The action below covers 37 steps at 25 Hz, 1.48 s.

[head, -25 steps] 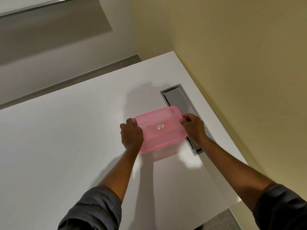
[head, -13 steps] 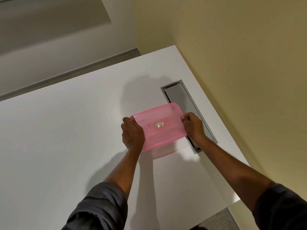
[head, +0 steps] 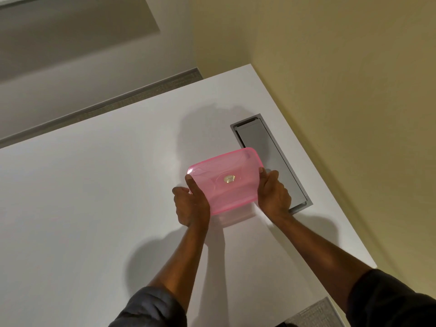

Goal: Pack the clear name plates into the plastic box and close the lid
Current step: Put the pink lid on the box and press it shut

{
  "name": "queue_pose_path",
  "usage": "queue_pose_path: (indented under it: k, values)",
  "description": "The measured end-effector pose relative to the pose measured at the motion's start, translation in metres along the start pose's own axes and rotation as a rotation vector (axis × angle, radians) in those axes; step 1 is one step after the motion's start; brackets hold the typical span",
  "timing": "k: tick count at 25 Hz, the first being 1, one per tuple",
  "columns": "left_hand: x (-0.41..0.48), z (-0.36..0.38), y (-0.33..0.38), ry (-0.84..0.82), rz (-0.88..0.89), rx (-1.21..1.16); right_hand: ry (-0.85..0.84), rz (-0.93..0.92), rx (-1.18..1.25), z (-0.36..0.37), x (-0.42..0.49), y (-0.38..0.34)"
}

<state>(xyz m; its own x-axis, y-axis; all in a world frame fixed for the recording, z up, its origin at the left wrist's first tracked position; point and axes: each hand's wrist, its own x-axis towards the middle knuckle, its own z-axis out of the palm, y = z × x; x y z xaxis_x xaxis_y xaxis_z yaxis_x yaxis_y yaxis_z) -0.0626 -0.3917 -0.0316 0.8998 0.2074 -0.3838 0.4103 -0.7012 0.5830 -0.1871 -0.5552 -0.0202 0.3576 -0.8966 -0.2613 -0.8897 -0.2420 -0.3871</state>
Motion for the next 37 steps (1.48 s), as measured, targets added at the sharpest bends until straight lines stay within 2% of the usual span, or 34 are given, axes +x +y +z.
queue_pose_path:
  k: [3, 10, 18, 22, 25, 29, 32, 35, 37]
  values:
    - [-0.01, 0.003, -0.004, -0.001, -0.096, -0.053, 0.006, -0.005, -0.034, 0.0, -0.002, -0.001]
    - [-0.009, 0.005, -0.011, 0.008, -0.044, -0.07, -0.012, 0.027, 0.055, 0.003, -0.003, 0.001]
    - [-0.009, 0.004, -0.009, -0.004, -0.043, -0.078, -0.071, 0.098, 0.407, 0.004, 0.011, 0.017]
    - [-0.008, -0.001, -0.011, -0.048, -0.048, -0.059, -0.055, 0.069, 0.302, 0.001, 0.015, 0.017]
    - [-0.001, -0.008, -0.008, -0.044, -0.008, -0.034, 0.017, -0.036, 0.165, -0.008, 0.023, 0.022]
    - [0.03, -0.012, 0.023, -0.016, 0.135, -0.012, -0.01, -0.231, 0.292, -0.022, 0.059, -0.009]
    - [0.054, -0.005, 0.048, -0.072, 0.216, 0.103, -0.068, -0.355, 0.213, -0.019, 0.086, -0.049]
    - [0.066, 0.004, 0.053, -0.124, 0.184, 0.221, -0.098, -0.366, 0.024, -0.003, 0.102, -0.07]
    - [0.069, 0.008, 0.052, -0.135, 0.152, 0.229, -0.094, -0.326, 0.011, 0.004, 0.107, -0.074]
